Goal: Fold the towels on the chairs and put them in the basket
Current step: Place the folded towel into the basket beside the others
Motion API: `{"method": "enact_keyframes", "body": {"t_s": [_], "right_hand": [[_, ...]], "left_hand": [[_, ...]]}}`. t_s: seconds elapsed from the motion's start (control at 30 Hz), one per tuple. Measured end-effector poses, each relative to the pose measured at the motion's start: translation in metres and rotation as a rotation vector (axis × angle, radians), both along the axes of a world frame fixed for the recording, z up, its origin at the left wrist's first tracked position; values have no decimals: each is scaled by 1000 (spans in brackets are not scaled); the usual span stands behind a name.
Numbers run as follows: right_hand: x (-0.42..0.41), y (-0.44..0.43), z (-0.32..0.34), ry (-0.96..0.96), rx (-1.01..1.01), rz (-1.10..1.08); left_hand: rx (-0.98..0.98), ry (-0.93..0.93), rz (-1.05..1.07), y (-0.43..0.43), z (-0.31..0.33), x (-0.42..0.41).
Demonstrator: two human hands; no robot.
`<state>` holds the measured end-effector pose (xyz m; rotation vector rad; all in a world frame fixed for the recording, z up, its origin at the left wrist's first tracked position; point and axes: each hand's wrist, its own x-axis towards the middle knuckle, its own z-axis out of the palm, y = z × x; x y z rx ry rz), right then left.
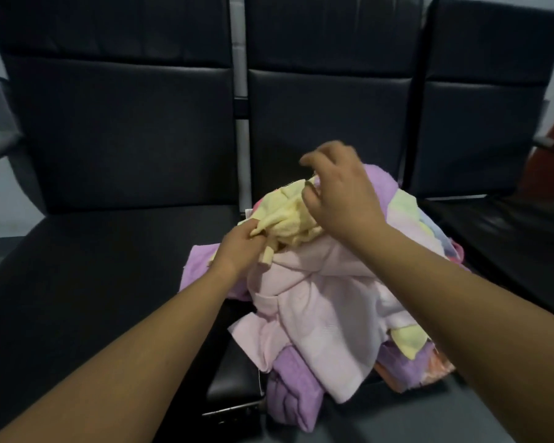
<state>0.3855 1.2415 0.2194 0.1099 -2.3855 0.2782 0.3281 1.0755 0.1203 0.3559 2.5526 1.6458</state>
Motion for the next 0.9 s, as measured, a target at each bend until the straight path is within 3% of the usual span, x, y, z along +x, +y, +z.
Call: {"method": "enact_keyframes", "body": {"t_s": [0.03, 0.07, 0.17, 0.2, 0.37, 0.43, 0.5, 0.57, 0.63, 0.67, 0.9], "right_hand": [[-1, 6, 5, 26, 31, -166], [-3, 13, 9, -74, 22, -338], [-3, 29, 7, -537, -172, -528], [1, 34, 6, -537, -187, -483], [36, 24, 34, -125, -308, -233], [45, 6, 54, -81, -395, -62], [55, -16, 73, -90, -458, 139], [62, -39, 82, -114, -522, 301], [68, -61, 80, -203, -567, 405], [71, -72, 74, -255, -599, 447], [88, -121, 33, -640, -846, 666]], "left_hand": [[-11, 5, -5, -1, 2, 1], [-20, 10, -17, -2, 5, 4], [-87, 24, -13, 0, 19, 16], [-113, 41, 33, 0, 22, 18], [-247, 103, 178, -5, 53, 37], [-167, 92, 176, -7, 68, 42], [137, -107, 153, -9, 90, 49], [604, -414, 32, -19, 108, 55], [868, -539, -88, -39, 122, 63], [906, -535, -103, -49, 126, 68], [677, -266, 183, -125, 104, 97]]}}
